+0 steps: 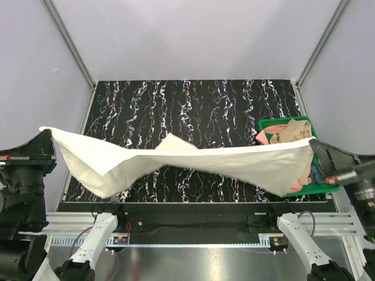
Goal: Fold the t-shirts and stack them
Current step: Flatten the tshirt out
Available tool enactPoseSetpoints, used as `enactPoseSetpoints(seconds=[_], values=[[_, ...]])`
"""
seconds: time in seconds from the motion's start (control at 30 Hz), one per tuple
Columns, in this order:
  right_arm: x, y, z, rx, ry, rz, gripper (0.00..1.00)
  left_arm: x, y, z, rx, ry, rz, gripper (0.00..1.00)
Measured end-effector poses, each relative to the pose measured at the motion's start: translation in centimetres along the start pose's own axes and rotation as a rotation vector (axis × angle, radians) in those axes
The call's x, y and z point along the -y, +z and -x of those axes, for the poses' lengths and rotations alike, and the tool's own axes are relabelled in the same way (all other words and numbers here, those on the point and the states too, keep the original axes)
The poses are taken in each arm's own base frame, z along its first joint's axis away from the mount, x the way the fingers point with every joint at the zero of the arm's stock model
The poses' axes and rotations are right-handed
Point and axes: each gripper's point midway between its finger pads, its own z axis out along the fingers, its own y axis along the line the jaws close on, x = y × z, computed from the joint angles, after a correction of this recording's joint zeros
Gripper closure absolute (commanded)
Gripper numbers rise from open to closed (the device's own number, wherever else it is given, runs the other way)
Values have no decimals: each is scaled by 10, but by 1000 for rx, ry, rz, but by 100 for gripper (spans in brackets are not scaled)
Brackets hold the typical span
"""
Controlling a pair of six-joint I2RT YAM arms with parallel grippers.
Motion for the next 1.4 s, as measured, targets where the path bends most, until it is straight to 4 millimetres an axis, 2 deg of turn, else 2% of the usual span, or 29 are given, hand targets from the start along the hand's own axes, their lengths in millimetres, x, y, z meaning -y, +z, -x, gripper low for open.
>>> enactPoseSetpoints(seconds=[0.07,0.13,0.2,0.27,0.4,0.43,0.5,0.57,0.63,0.67,0.73,0.83,0.9,1.0,1.07,1.1,1.17,1.23,1.33,1.4], values=[[10,11,-10,-39,7,-31,100,-11,5,-6,-16,33,49,100],[25,35,-25,-105,12,-72,100,-19,16,-15,-27,72,84,100],[44,76,-43,-186,16,-126,100,-26,37,-29,-51,114,117,100],[64,124,-58,-256,10,-179,100,-30,65,-45,-90,159,160,100],[114,239,-92,-371,-14,-263,100,-39,154,-90,-174,274,260,100],[133,266,-103,-399,-23,-294,100,-45,183,-105,-201,312,292,100],[160,311,-120,-433,-43,-328,100,-59,232,-129,-249,364,349,100],[183,349,-132,-457,-77,-349,100,-71,277,-143,-270,387,384,100],[189,376,-132,-447,-110,-337,100,-82,315,-147,-264,380,398,100],[188,386,-129,-445,-125,-333,100,-87,325,-146,-260,369,398,100],[170,404,-110,-393,-158,-279,100,-86,331,-135,-250,331,381,100],[130,405,-74,-297,-191,-194,100,-55,335,-98,-175,268,274,100],[101,393,-51,-237,-203,-138,100,-28,329,-67,-108,237,180,100],[70,366,-29,-187,-212,-87,100,10,306,-25,-14,227,64,100],[59,347,-21,-169,-220,-72,100,30,285,-7,37,225,-1,100],[58,336,-20,-167,-224,-76,100,35,272,-4,46,225,-25,100],[68,319,-27,-171,-226,-97,100,36,248,-7,51,223,-56,100],[90,300,-46,-203,-220,-135,100,19,224,-23,24,219,-42,100],[140,276,-89,-302,-203,-232,100,-30,198,-62,-42,212,38,100],[176,264,-120,-359,-186,-285,100,-65,189,-91,-98,213,97,100]])
